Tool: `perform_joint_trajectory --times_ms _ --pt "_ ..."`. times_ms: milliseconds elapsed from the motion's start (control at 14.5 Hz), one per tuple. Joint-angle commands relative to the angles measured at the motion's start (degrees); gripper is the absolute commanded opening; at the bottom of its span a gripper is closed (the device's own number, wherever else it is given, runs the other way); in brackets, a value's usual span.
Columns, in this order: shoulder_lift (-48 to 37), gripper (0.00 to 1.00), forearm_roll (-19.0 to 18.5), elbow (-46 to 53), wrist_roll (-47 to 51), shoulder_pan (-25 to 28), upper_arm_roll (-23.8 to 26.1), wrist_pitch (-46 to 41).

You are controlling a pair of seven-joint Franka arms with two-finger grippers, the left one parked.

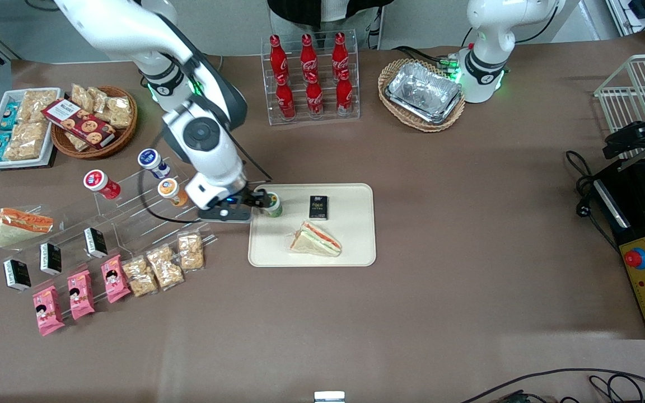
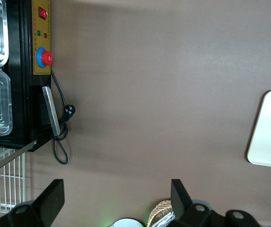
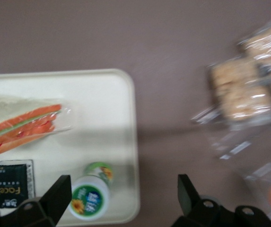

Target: Place green gum on tray

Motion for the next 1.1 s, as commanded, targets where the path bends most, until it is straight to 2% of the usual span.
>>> perform_joint_trajectory --times_ms 0,138,276,345,483,552,621,690,759,1034 --pt "-4.25 1.0 1.9 11.35 -5.77 -4.24 0.25 -18.74" --pt "-4.95 1.0 5.58 18.82 -11.56 -7.14 -0.1 -28.42" --pt "-5.04 1.0 6.39 26.12 -15.53 -9.26 -2.89 -35.03" --pt "-5.04 1.0 6.48 28.33 -18.85 -9.18 -6.13 -36.8" --pt "-6.0 1.0 6.65 30.19 -31.39 -8.83 -13.52 -38.92" --pt "-6.7 1.0 7.79 30.28 -36.59 -8.74 -16.68 -38.92" --pt "-7.76 1.0 11.02 30.28 -40.47 -8.65 -20.54 -38.92" --pt "-8.55 1.0 12.7 30.28 -43.9 -8.22 -24.23 -38.92" --pt "-9.34 1.0 13.24 30.2 -47.68 -7.69 -27.49 -39.19" --pt "-10.23 1.0 13.25 30.2 -50.71 -4.44 -35.07 -41.21"
